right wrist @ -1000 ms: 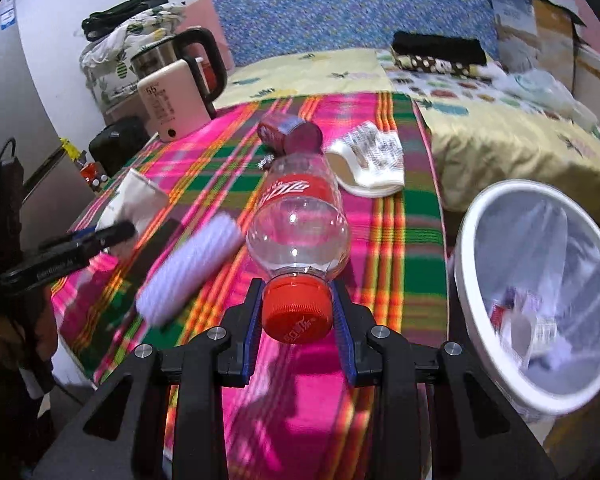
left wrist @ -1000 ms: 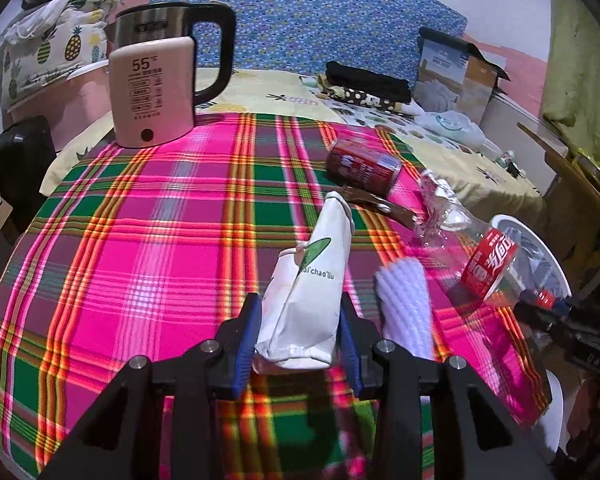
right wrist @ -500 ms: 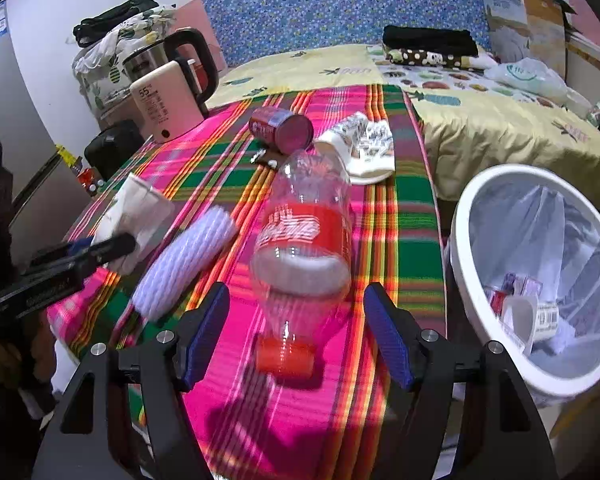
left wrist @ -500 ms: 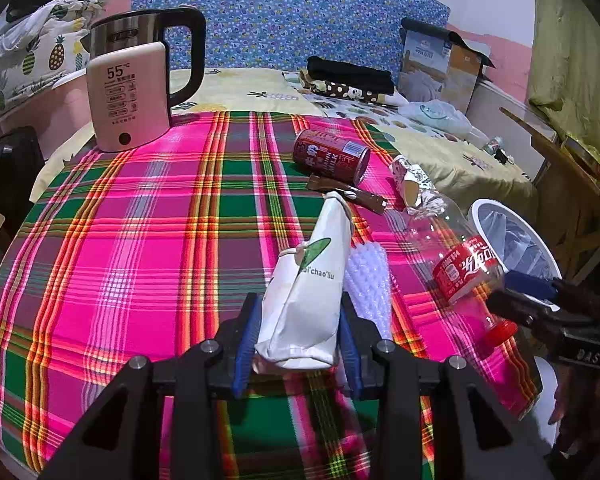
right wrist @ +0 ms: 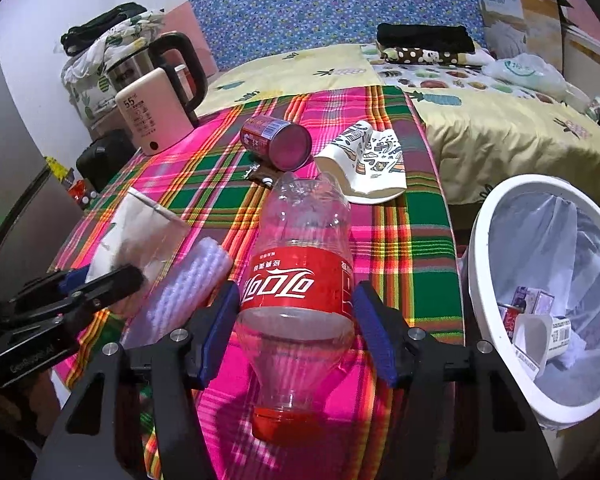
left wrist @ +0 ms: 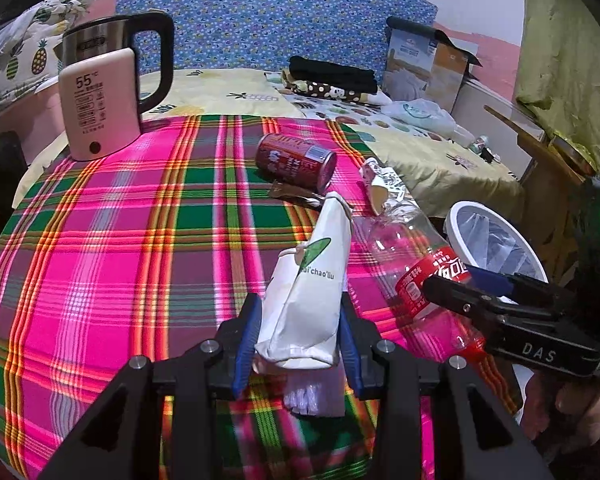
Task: Collect trash
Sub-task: 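Carry the paper bag and Coca-Cola bottle over the white bin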
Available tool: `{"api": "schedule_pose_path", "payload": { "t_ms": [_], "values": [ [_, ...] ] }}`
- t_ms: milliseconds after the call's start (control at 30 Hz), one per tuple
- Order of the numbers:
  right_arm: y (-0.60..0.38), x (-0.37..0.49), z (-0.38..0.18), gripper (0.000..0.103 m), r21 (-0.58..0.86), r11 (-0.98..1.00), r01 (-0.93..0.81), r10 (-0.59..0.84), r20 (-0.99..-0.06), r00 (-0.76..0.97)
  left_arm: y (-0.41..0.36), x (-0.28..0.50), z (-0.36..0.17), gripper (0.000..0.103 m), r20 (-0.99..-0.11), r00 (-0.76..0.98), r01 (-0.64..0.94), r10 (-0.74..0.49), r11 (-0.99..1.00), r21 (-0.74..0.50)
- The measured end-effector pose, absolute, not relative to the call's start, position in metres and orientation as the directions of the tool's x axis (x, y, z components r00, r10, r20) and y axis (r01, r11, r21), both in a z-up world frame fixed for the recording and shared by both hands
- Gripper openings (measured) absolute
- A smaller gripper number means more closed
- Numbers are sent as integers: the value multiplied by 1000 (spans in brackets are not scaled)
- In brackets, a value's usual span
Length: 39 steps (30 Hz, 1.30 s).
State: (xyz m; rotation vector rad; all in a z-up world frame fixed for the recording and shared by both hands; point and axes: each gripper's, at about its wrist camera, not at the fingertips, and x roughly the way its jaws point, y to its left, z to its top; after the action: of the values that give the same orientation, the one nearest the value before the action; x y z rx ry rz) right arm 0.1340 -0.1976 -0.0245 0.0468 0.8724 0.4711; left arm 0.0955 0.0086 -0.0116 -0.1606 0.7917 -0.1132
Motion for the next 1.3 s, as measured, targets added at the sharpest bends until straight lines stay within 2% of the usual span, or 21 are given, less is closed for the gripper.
{"api": "schedule_pose_path", "payload": {
  "t_ms": [433, 867, 1300],
  "values": [
    [-226, 121, -4, 61, 241, 908, -343, 410, -682, 605, -20, 106, 0, 39, -688, 698, 102, -197, 979, -176],
    [-301, 114, 6, 61, 241, 955, -174, 293, -658, 694, -95, 131, 22, 39, -656, 695, 263, -295, 953, -150],
    [-357, 110, -8, 61, 243, 970, -5, 177, -693, 698, -182, 163, 0, 39, -707, 579, 424, -407, 890, -165]
  ]
}}
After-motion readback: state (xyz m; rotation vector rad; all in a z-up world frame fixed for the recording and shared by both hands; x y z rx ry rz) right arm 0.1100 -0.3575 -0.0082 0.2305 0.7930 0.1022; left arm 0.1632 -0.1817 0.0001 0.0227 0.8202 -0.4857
